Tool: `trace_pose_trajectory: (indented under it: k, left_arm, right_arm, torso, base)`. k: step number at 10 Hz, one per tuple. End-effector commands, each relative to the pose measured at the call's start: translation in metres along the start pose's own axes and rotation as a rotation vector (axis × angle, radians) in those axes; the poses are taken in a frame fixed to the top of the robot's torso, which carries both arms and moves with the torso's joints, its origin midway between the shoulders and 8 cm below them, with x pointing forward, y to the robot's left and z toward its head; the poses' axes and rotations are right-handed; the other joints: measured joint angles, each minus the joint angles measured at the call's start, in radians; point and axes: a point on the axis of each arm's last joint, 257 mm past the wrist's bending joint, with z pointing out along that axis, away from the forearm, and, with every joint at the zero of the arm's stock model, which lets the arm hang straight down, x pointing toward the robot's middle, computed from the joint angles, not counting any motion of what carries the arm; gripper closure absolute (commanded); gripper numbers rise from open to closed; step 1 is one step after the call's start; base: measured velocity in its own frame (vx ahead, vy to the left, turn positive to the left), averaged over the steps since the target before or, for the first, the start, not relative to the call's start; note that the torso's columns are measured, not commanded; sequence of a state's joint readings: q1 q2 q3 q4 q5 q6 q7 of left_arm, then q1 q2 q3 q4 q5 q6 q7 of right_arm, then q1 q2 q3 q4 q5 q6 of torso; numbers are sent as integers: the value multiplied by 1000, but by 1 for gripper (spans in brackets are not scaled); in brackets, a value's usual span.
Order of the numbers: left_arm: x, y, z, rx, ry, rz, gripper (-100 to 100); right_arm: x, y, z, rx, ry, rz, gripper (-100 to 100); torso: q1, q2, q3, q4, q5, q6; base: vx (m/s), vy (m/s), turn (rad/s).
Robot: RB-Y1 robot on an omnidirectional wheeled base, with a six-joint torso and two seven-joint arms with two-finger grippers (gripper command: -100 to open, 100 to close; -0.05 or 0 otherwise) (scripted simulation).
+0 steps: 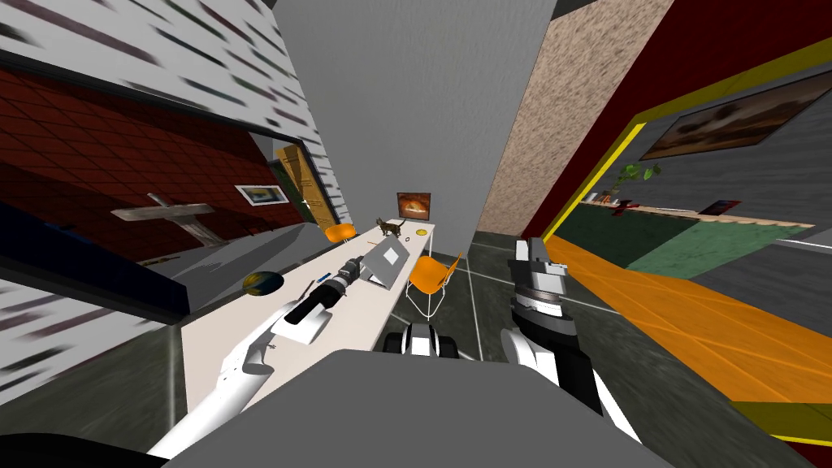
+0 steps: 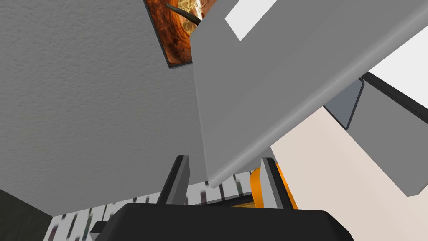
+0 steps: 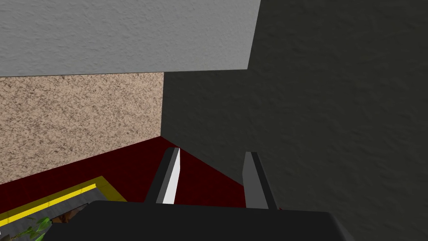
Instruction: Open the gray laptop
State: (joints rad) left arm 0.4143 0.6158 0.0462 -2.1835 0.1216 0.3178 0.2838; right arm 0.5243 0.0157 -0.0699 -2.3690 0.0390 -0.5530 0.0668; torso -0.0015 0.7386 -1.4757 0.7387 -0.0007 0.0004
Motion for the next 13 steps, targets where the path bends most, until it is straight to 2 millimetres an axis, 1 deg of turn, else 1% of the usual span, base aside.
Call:
trace_pose_trajectory:
  k: [1,6,7,8,9,13]
  left_arm:
    - [1,-1,1,2,1,-2,100]
    - [1,-1,1,2,1,-2,100]
    - [8,7,-1,-19,13,-65,100]
    - [8,7,-1,-19,13,-65,100]
    - [7,-3,-6,-16,19,-55,-100]
    - [10,-25,-20,-12,39,-52,-100]
  right_arm:
    - [0,0,0,0,0,0,0]
    - [0,0,0,0,0,0,0]
    - [0,0,0,0,0,0,0]
    - [0,0,0,0,0,0,0]
    - [0,0,0,0,0,0,0]
    - [0,0,0,0,0,0,0]
  torso:
    - [1,0,0,0,0,-1]
    - [0,1,1,1,0,0]
    - [0,1,1,1,0,0]
    - [1,0,0,0,0,-1]
    - [1,0,0,0,0,-1]
    - [1,-1,-1,0,0,0]
  base:
    - [4,1,13]
    - [-2,0,-7]
    - [9,1,29]
    - [13,2,42]
    - [35,3,77]
    - [53,-5,59]
